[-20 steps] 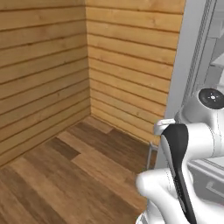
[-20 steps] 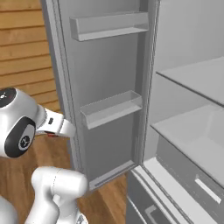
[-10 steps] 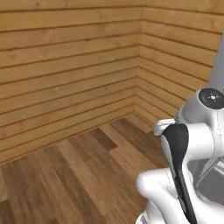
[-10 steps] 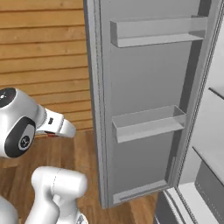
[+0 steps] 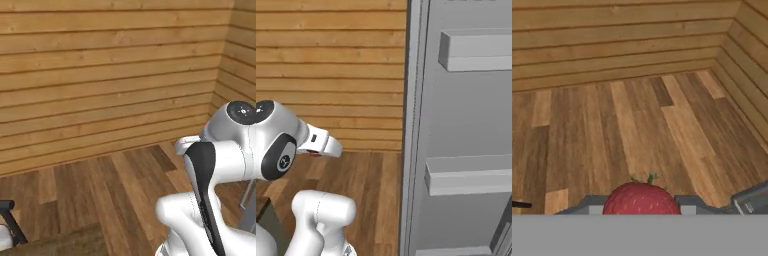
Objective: Take the strawberry from the fridge and place it on top of the pancake, located on the dining counter.
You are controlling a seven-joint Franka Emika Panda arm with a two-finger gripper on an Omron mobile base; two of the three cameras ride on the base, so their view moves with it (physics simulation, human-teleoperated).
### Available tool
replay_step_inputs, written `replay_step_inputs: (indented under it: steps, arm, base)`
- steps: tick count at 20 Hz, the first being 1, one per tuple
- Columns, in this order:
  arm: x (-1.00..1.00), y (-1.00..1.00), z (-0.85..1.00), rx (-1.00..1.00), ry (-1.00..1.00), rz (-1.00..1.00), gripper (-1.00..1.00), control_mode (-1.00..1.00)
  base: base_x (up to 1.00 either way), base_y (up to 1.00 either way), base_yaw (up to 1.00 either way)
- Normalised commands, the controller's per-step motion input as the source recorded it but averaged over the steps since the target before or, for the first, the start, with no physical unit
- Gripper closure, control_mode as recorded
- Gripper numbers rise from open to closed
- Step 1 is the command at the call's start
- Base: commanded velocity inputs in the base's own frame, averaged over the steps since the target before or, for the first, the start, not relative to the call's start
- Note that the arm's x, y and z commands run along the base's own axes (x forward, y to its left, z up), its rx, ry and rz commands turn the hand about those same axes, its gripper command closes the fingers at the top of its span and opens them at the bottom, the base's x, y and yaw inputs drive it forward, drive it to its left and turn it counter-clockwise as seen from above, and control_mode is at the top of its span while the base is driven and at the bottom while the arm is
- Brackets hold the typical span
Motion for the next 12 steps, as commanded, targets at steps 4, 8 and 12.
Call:
replay_step_inputs:
  steps: [4,8,12]
  arm:
    - [0.0,0.0,0.0,0.0,0.0,0.0,1.0,1.0]
    - [0.0,0.0,0.0,0.0,0.0,0.0,1.0,1.0]
    - [0.0,0.0,0.0,0.0,0.0,0.0,1.0,1.0]
  base:
    - [0.07,0.42,0.2]
    - [0.67,0.1,0.01]
    - [0.87,0.06,0.0]
